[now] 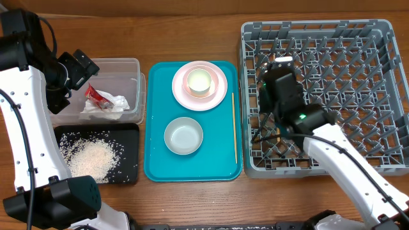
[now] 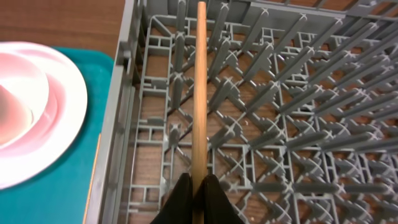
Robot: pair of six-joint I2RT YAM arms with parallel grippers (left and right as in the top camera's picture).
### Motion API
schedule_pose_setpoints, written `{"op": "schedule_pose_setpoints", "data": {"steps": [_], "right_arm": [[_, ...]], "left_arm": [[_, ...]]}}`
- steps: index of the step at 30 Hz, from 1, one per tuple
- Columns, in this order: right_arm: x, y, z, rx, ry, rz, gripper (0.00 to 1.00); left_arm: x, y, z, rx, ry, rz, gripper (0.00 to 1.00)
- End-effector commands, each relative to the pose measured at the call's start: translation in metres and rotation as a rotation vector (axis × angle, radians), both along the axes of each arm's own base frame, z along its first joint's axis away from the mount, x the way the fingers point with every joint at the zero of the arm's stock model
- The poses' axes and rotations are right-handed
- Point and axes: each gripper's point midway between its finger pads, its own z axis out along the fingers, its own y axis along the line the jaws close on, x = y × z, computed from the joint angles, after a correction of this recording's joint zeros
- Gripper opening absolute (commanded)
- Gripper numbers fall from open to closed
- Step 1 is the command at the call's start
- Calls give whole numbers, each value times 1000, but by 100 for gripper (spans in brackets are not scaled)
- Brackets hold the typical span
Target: Sort waste into correct bins and load items into the dishwasher
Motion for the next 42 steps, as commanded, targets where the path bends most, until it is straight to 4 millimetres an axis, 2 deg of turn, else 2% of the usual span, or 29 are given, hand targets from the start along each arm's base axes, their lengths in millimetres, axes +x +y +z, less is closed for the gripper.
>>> {"op": "schedule_pose_setpoints", "data": {"steps": [1,7,8,9,11,13,18,20,22,26,29,33,37,40,42], "right_arm": [[12,3,0,49,2,17,4],[23,-5,-28,5,55,12,4],[23,-5,-33,-8,67,21,6],[24,-5,-37,-12,76,22,14],[24,-5,-44,-18,93,22,21],[24,-5,-46,-20,97,21,30],[27,-1,-40,-13,82,29,30],[24,11,-35,8,91,61,30],[15,41,-27,113,120,124,30],[-12,118,-10,386,200,262,31],[-30,149,-9,404,206,286,31],[-45,165,-19,344,174,214,38],[-50,171,-35,223,135,186,38],[-50,171,-56,179,138,123,45],[-47,166,-74,148,150,70,45]], "left_arm": [[-1,-2,14,11,-45,-16,100],[-1,-2,14,11,-44,-16,100],[-1,-2,14,11,-45,-16,100],[-1,-2,14,11,-44,-16,100],[-1,-2,14,11,-44,-16,100],[-1,-2,14,11,-45,-16,100],[-1,-2,14,11,-45,-16,100],[-1,-2,14,11,-45,-16,100],[-1,-2,14,11,-44,-16,100],[-1,-2,14,11,-44,-16,100],[-1,-2,14,11,-45,-16,100],[-1,-2,14,11,-44,-16,100],[-1,-2,14,11,-45,-16,100],[-1,-2,14,11,-45,-16,100],[-1,-2,14,11,-45,-16,100]]}}
